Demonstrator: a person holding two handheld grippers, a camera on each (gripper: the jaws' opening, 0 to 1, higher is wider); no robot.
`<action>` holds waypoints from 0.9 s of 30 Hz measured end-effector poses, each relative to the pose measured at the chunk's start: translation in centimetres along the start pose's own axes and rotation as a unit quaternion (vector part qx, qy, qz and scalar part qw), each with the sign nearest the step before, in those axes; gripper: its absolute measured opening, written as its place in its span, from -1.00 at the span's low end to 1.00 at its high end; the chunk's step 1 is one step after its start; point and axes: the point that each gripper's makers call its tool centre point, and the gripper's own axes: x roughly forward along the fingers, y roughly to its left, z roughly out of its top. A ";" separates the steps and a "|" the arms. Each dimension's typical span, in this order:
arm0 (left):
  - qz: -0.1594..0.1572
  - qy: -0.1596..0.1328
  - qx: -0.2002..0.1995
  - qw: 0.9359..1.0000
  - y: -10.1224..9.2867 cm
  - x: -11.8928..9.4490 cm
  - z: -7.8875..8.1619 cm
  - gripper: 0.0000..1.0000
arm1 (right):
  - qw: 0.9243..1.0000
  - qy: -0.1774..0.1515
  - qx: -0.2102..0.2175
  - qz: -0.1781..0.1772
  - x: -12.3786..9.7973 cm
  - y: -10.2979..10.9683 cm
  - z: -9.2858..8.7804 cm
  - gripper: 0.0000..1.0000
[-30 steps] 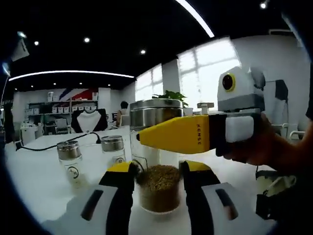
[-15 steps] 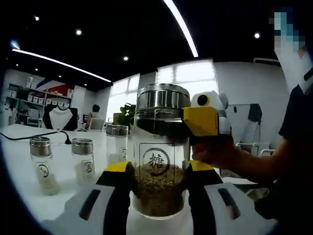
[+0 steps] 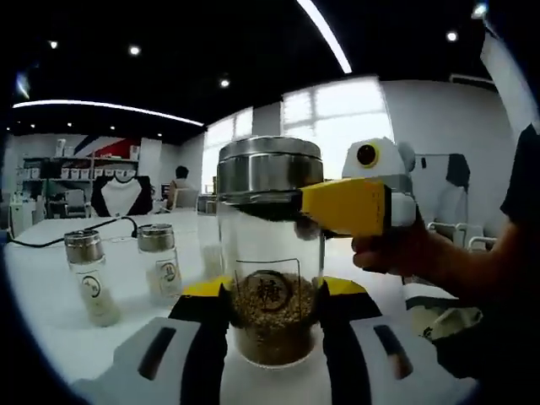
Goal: Rotate the seasoning bottle until the label or dispensing opening points toward the visible target arrow and the bottle remains upright within the marked orientation range
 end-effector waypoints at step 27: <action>-0.075 -0.096 -0.037 0.992 -0.8 -1.3 3.0 -0.10 | 0.999 -0.012 0.048 0.013 0.6 0.2 1.7 -0.29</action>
